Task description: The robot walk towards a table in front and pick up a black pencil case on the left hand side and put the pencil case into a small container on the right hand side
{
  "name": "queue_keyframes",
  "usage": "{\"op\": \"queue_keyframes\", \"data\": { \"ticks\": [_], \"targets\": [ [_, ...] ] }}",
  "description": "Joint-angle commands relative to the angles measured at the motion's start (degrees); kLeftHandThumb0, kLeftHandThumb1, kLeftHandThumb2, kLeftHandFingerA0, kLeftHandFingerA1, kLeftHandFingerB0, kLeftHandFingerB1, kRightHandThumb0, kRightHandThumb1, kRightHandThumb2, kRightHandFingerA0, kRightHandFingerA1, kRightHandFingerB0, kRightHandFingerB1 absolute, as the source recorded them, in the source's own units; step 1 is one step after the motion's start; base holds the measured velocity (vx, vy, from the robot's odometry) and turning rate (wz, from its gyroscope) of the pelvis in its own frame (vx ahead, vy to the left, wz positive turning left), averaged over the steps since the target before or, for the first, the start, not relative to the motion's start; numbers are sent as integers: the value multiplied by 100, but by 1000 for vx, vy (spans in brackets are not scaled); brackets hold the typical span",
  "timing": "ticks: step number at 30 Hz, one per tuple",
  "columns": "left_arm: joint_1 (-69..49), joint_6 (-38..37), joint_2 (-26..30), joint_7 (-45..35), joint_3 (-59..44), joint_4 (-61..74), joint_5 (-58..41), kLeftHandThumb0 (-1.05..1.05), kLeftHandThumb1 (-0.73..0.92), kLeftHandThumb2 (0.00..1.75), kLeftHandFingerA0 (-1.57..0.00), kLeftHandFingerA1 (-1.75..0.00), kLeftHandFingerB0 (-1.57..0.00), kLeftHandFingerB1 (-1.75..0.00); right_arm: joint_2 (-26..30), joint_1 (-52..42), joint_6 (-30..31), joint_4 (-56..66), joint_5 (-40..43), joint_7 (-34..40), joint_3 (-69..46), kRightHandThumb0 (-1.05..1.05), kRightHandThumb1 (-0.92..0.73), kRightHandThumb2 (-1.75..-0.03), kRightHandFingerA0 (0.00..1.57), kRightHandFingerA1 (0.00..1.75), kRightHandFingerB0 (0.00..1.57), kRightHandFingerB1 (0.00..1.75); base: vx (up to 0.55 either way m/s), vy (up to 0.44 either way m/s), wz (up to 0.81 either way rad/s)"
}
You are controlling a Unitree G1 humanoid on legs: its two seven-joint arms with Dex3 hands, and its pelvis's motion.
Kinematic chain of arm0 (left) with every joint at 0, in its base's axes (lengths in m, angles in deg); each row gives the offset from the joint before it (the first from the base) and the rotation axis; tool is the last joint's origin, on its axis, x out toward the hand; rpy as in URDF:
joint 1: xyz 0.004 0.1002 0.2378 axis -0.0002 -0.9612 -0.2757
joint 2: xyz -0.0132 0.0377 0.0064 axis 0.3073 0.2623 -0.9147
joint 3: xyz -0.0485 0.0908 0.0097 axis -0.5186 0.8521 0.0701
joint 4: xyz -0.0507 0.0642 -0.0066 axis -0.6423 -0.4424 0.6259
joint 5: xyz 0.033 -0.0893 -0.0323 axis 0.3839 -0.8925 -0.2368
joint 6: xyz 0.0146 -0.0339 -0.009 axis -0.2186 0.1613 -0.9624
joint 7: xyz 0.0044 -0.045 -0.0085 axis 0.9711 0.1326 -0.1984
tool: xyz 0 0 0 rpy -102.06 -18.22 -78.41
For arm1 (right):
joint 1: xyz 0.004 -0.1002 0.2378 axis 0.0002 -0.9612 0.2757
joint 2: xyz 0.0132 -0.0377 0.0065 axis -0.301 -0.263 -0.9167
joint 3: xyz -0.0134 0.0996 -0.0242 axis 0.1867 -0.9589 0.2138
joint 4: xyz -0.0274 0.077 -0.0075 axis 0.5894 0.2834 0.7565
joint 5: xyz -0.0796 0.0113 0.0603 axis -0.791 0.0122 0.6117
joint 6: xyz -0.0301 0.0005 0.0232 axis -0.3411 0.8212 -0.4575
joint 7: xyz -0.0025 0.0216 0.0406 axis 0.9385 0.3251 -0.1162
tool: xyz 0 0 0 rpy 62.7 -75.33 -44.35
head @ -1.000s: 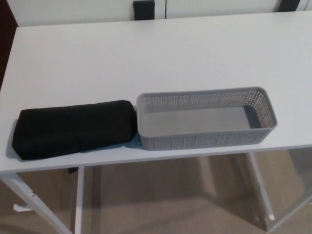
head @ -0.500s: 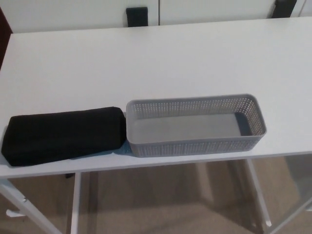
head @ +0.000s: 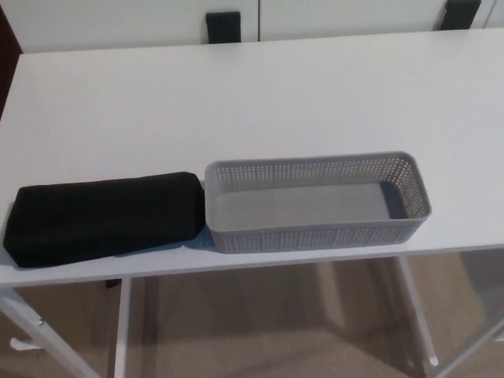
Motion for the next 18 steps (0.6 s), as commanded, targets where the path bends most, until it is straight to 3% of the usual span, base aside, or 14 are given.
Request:
{"op": "queue_keyframes", "data": {
  "ticks": [1,2,4,7,11,12,13,15,18],
  "targets": [
    [-439,293,320,1073,-717,1154,124,-37,52,58,-1,-26,0,-18,98,-35,23,58,-54,49,14,-35,-59,-58,57,44,22,31,-30,-91,2],
    [-455,421,385,1228,-891,1225,121,-43,30,68,0,-18,0,-13,112,-69,74,149,-57,68,7,-37,-60,-61,57,46,22,32,-32,-92,2],
    [-708,348,630,1809,-1368,1459,486,-58,36,68,0,-12,0,0,129,-107,83,197,-32,33,-15,-36,-59,-56,61,45,23,30,-34,-92,1],
    [-1008,559,844,2057,-2042,2015,464,-64,41,71,0,-6,0,0,177,-112,133,301,-43,-6,-4,-34,-59,-57,59,45,22,31,-38,-93,0],
    [-1021,620,968,2341,-2913,3753,789,-60,40,70,0,-2,0,0,181,-32,249,340,-133,38,75,-33,-60,-58,59,45,22,31,-48,-95,2],
    [-943,801,984,2286,-3011,4191,753,-50,48,68,0,-17,0,-4,162,0,254,305,-111,27,69,-32,-59,-57,58,45,22,31,-56,-94,5],
    [-802,1060,1040,2122,-3112,4838,531,-62,40,71,0,-3,0,-3,133,34,274,275,-76,8,63,-33,-60,-57,57,45,22,31,-59,-95,1],
    [-600,1383,1142,1900,-3122,5555,140,-63,40,70,0,0,0,-1,123,-41,406,472,-124,60,104,-33,-60,-58,56,44,22,31,-62,-95,1],
    [315,1543,1450,1646,-2502,6403,-208,-38,25,62,0,-7,0,-7,139,0,352,351,-116,25,105,-33,-60,-58,54,44,20,31,-22,-31,0]
  ]
}}
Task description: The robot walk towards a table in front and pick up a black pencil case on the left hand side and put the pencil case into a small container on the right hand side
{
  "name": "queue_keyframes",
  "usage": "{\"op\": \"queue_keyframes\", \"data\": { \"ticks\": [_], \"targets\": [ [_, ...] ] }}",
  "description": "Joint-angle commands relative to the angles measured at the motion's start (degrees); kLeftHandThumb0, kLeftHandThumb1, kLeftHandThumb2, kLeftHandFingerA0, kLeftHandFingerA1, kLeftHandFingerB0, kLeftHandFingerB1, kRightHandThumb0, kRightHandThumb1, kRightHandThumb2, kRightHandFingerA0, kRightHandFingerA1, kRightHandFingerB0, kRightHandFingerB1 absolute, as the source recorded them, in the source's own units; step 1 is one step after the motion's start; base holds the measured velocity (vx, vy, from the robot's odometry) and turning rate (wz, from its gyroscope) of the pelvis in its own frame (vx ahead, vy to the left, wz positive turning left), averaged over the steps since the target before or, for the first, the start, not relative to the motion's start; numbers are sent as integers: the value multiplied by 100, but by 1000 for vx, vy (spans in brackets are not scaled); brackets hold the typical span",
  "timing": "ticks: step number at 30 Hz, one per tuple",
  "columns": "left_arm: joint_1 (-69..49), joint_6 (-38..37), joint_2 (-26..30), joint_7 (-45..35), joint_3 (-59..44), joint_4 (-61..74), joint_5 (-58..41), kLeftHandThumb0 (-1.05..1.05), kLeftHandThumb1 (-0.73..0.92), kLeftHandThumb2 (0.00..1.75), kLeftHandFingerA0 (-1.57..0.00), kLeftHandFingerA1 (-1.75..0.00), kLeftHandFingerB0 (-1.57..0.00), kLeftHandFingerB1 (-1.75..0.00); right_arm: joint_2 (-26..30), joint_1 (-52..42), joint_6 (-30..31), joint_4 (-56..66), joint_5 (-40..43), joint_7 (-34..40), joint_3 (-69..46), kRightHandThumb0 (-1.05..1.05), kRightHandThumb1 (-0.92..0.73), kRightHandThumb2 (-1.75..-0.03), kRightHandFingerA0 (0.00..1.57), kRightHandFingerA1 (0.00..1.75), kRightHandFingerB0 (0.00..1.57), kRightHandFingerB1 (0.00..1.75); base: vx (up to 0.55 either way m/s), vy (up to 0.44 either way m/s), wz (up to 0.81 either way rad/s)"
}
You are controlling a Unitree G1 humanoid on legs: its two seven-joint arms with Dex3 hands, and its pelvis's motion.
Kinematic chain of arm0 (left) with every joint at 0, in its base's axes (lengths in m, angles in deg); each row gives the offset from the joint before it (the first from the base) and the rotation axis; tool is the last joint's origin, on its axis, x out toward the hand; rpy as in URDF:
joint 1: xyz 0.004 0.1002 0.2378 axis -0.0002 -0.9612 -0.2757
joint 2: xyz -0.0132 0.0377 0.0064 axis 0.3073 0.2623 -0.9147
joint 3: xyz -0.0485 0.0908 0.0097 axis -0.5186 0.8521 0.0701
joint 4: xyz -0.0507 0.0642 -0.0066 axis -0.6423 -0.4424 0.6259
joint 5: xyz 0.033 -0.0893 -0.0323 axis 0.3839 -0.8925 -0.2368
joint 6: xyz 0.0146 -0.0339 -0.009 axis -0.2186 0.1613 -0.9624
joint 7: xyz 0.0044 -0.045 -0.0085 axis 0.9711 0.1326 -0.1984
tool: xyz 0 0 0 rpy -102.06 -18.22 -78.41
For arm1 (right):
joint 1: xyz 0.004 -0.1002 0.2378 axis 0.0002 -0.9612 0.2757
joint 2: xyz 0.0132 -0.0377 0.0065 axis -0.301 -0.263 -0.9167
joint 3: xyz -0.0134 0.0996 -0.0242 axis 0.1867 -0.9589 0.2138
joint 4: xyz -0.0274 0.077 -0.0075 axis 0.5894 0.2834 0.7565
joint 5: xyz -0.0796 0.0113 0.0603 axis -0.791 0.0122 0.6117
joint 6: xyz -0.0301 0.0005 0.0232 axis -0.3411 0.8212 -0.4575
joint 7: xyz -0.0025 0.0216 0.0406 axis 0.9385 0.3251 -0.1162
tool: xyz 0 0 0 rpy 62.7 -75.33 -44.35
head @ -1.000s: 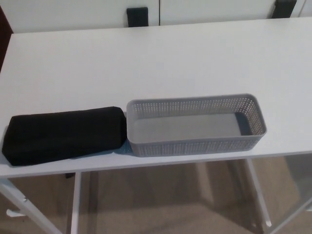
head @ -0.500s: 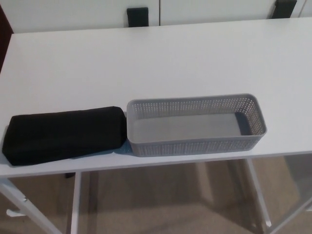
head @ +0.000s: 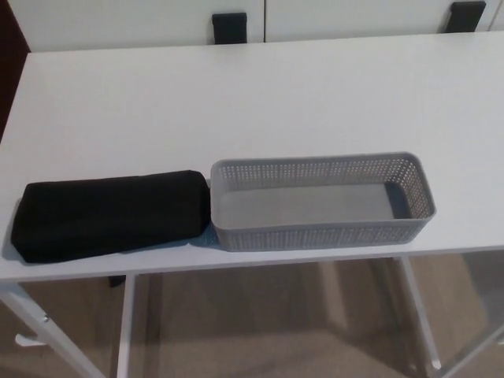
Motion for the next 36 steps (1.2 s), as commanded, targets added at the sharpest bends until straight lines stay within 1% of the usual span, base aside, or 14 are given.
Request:
{"op": "queue_keyframes", "data": {
  "ticks": [1,3,4,5,6,9,10,11,13,21,32,33,34,36],
  "targets": [
    [1269,1434,858,219,34,3124,-550,-37,25,61,0,-6,0,-6,111,-8,296,122,-80,19,74,-37,-60,-62,54,47,20,32,0,0,0],
    [1734,1740,1014,-34,398,3243,-1044,-25,35,64,0,-3,0,-2,103,1,288,97,-72,27,78,-37,-60,-62,54,46,19,33,0,0,0],
    [2015,1842,1140,-228,631,3214,-1134,-34,39,66,0,-6,0,0,112,23,246,34,-77,26,80,-34,-60,-58,55,44,20,31,0,0,0],
    [2499,1987,1333,-515,1062,3086,-930,-32,24,62,0,-16,0,-11,123,47,205,-19,-93,37,88,-34,-60,-58,56,44,22,31,0,0,0],
    [2823,2116,1393,-641,1339,3016,-846,-32,24,62,0,-16,0,-11,123,47,218,3,-99,52,93,-34,-60,-58,56,44,22,31,0,0,0],
    [3597,2271,1451,-1136,2079,2460,-580,-36,40,52,0,-23,0,-6,111,-4,387,235,-85,83,107,-35,-60,-57,57,43,22,30,0,0,0],
    [3946,2447,1492,-1364,2462,2204,-345,-38,39,52,0,-19,0,-3,117,-12,333,228,-107,86,120,-34,-60,-58,55,44,21,30,0,0,0],
    [4230,2510,1513,-1541,2785,1957,-121,-43,31,66,0,-11,0,-4,136,-5,320,237,-140,101,135,-35,-60,-57,56,43,21,30,0,0,0],
    [4537,2580,1480,-1736,3156,1663,42,-44,32,64,0,-5,0,-1,160,103,218,36,-141,99,122,-36,-60,-58,56,44,21,30,0,0,0],
    [5366,2801,1203,-1758,4880,602,1315,-55,36,69,0,-1,0,-1,147,80,334,169,-131,129,98,-33,-59,-57,57,45,23,31,0,0,0],
    [5859,3335,1025,-1556,5909,39,1878,-56,37,69,0,0,0,0,152,81,428,261,-77,55,71,-34,-60,-58,56,44,21,30,0,0,0],
    [5857,3361,1008,-1546,5944,-11,1886,-55,37,67,0,0,0,0,143,-20,505,478,-92,73,91,-37,-61,-62,55,45,20,32,0,0,0],
    [5854,3405,997,-1564,5978,-34,1887,-51,42,53,0,0,0,0,148,-79,547,591,-80,66,83,-33,-60,-58,57,43,21,30,0,0,0],
    [5841,3492,977,-1619,6077,-137,1955,-53,42,53,0,0,0,0,183,34,451,303,-89,57,60,-34,-58,-57,58,43,23,31,0,0,0]
  ]
}}
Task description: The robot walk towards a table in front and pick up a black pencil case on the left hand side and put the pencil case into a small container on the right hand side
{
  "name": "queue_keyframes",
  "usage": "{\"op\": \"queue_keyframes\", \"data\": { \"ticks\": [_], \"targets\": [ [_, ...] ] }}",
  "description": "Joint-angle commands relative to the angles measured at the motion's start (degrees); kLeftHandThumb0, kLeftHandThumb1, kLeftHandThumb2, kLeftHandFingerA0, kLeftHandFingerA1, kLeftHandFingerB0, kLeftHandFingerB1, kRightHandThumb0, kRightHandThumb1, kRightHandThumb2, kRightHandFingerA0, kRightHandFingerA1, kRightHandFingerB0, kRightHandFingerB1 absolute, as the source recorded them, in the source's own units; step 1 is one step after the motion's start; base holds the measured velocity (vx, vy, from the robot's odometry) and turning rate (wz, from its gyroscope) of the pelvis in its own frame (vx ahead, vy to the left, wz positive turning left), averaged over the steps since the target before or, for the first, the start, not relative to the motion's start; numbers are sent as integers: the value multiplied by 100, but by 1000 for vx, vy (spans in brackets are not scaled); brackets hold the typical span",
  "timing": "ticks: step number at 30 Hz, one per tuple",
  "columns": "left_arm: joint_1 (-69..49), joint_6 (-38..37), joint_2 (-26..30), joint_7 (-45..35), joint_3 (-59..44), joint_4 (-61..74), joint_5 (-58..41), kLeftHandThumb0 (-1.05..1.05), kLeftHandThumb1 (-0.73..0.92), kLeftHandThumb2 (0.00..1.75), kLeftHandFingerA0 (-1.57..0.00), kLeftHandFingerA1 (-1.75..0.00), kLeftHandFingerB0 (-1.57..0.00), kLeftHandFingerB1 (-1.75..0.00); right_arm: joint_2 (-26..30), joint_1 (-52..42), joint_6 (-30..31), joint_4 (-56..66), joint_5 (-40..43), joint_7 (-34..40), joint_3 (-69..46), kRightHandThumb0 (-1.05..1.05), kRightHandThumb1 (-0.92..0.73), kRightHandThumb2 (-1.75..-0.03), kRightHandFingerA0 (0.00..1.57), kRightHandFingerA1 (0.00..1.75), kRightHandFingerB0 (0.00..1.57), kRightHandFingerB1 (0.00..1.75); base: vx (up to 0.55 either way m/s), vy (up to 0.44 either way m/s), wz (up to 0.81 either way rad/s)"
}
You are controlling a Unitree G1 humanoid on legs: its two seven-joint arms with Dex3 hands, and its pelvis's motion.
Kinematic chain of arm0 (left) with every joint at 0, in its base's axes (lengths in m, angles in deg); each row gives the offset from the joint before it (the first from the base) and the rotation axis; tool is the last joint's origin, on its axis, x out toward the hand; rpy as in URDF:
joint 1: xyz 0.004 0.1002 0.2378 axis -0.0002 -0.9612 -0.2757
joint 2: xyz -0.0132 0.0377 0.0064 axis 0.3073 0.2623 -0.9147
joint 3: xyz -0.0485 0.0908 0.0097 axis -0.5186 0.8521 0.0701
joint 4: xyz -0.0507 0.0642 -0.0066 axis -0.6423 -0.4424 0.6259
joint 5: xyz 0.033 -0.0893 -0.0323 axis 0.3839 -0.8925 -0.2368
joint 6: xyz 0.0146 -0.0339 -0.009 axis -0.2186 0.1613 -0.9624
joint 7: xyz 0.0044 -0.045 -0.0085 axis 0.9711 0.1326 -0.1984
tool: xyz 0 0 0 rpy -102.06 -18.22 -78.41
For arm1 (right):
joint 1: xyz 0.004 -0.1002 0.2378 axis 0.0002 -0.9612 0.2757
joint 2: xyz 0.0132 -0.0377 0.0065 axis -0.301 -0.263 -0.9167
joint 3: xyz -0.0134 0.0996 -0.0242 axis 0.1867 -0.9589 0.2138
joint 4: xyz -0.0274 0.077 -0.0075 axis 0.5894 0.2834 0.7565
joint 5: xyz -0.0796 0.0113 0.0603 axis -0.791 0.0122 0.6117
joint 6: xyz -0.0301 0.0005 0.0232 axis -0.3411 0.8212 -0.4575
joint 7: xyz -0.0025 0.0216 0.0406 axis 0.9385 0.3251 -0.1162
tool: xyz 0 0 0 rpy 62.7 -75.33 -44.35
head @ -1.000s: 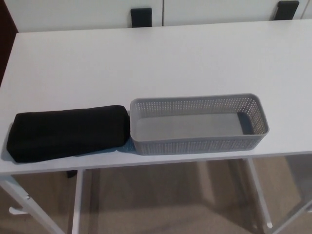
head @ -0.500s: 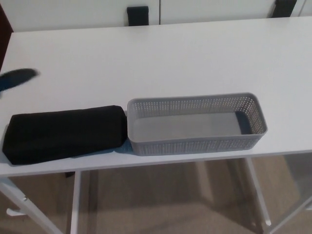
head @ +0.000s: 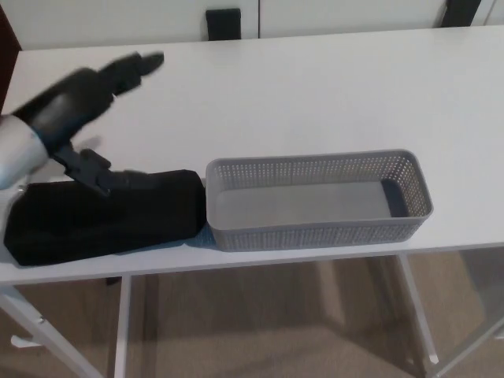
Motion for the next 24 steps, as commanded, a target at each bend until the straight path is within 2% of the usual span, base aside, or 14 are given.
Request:
{"op": "queue_keyframes", "data": {
  "ticks": [1,2,3,12,17,21,22,23,24],
  "targets": [
    [81,651,-27,-221,243,-258,585,-56,35,65,0,0,0,0,133,15,154,-87,15,26,-61,-33,-58,-57,57,44,23,31,0,0,0],
    [85,671,-39,-240,266,-282,607,-56,35,65,0,0,0,0,131,-12,187,-19,40,14,-73,-33,-58,-57,57,44,23,31,0,0,0],
    [21,685,-76,-253,266,-361,574,-54,41,53,0,0,0,0,128,-164,404,351,35,15,-41,-34,-59,-57,56,44,22,30,0,0,0],
    [-133,546,-80,-324,220,-609,737,-64,43,54,0,0,0,0,237,-103,481,288,-88,-37,51,-39,-59,-60,52,44,20,31,0,0,0],
    [-127,632,-66,-443,228,-561,820,-64,44,54,0,0,0,0,219,-110,614,421,-21,-69,19,-33,-58,-57,53,43,19,30,0,0,0],
    [-118,669,-58,-607,251,-489,894,-65,45,54,0,0,0,0,228,-58,688,427,-68,-40,38,-39,-58,-62,50,45,18,32,0,0,0],
    [-151,715,-58,-666,276,-421,908,-66,45,54,0,0,0,0,245,18,591,209,-47,-109,29,-35,-59,-57,50,42,18,29,0,0,0],
    [-174,737,-60,-690,282,-390,924,-67,45,54,0,0,0,0,253,21,585,192,-54,-115,33,-43,-47,-71,45,51,13,38,0,0,0],
    [-203,762,-61,-713,291,-354,940,-67,45,54,0,0,0,0,261,14,590,200,-67,-113,40,-43,-47,-71,45,51,13,38,0,0,0]
  ]
}}
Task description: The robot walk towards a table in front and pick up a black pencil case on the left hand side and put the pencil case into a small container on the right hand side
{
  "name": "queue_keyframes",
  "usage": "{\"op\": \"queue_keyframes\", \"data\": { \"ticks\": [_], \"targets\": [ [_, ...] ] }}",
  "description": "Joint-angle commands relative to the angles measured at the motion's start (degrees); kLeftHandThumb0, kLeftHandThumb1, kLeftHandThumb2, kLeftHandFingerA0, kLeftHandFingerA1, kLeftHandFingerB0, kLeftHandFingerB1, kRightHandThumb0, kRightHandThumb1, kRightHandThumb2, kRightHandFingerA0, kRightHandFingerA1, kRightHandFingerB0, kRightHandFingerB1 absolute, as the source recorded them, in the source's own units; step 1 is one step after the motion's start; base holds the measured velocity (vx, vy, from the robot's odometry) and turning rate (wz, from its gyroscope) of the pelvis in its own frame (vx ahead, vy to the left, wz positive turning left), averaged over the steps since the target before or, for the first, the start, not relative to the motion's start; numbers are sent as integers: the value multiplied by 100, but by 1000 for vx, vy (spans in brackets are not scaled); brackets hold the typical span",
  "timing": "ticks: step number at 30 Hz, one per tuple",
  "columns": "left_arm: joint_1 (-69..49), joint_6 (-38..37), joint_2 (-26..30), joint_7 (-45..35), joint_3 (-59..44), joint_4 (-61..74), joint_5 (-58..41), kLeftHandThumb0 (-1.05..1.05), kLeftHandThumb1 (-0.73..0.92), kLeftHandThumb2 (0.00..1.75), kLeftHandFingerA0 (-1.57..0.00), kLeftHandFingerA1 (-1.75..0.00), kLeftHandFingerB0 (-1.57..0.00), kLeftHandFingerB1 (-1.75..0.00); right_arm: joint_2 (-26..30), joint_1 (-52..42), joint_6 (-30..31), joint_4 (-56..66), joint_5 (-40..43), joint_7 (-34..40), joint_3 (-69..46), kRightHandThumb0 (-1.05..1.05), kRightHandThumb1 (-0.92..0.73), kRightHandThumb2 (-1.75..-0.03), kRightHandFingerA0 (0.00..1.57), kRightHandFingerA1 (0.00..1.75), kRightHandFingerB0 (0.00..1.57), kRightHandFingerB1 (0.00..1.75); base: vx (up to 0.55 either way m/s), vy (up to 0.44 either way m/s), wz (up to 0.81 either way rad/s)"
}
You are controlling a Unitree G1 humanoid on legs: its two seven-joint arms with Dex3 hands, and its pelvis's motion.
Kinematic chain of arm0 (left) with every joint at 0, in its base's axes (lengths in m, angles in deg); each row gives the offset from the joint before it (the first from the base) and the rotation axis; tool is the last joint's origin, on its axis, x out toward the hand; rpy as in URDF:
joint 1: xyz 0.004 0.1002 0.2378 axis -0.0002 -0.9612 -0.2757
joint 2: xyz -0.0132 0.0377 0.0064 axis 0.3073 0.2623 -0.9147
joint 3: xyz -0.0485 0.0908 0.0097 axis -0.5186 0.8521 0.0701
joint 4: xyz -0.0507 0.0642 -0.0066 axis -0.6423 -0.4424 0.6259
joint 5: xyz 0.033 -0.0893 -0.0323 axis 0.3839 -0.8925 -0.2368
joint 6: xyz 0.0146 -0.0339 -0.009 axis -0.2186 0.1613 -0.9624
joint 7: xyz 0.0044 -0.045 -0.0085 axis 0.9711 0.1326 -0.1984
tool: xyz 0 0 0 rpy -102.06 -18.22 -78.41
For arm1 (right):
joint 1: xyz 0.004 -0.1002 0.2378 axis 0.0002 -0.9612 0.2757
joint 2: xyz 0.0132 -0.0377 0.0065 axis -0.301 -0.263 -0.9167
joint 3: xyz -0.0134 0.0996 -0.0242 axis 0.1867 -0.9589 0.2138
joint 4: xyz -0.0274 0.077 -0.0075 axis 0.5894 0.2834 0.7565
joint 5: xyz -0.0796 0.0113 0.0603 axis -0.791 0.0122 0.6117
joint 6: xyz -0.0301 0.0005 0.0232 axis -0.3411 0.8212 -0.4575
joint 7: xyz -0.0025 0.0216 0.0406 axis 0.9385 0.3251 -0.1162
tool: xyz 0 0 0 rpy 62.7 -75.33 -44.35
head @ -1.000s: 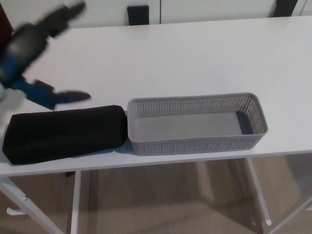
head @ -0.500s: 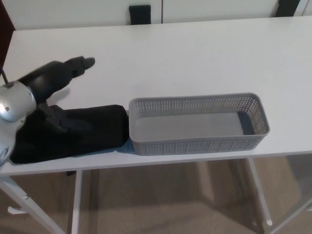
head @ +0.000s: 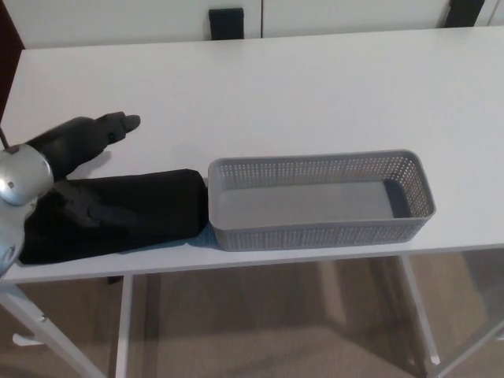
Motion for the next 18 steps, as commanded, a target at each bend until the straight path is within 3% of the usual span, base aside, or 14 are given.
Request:
{"op": "queue_keyframes", "data": {
  "ticks": [1,2,6,7,8,10,11,12,18],
  "targets": [
    [-131,242,69,-271,71,130,245,-68,45,55,0,0,0,0,128,23,43,-81,-13,-62,3,-43,-47,-72,45,52,13,38,0,0,0],
    [-165,242,51,-290,97,129,274,-68,45,55,0,0,0,0,134,9,48,-24,-22,-70,15,-40,-59,-61,50,45,18,31,0,0,0],
    [-175,233,-1,-365,131,57,310,-68,45,55,0,0,0,0,144,40,145,25,2,-90,11,-36,-59,-58,50,42,17,29,0,0,0],
    [-216,183,-1,-376,137,44,302,-69,45,55,0,0,0,0,151,63,117,-28,4,-106,10,-43,-47,-71,45,51,13,38,0,0,0],
    [-242,153,-3,-376,143,30,305,-69,45,55,0,0,0,0,151,80,114,-43,18,-128,5,-40,-59,-61,51,45,17,31,0,0,0],
    [-298,108,-7,-368,168,27,346,-71,45,55,0,0,0,0,154,93,108,-51,47,-183,-5,-40,-59,-61,50,45,16,31,0,0,0],
    [-328,105,-14,-373,166,35,344,-72,46,55,0,0,0,0,157,86,119,-37,34,-173,-4,-43,-47,-71,44,51,11,38,0,0,0],
    [-362,113,-23,-388,184,26,356,-73,46,55,0,0,0,0,169,80,139,-15,21,-183,5,-37,-59,-57,50,42,16,29,0,0,0],
    [-386,123,-51,-431,208,-138,398,-71,46,55,0,0,0,0,137,136,28,-130,29,-178,-8,-36,-59,-57,52,43,17,29,0,0,0]
  ]
}}
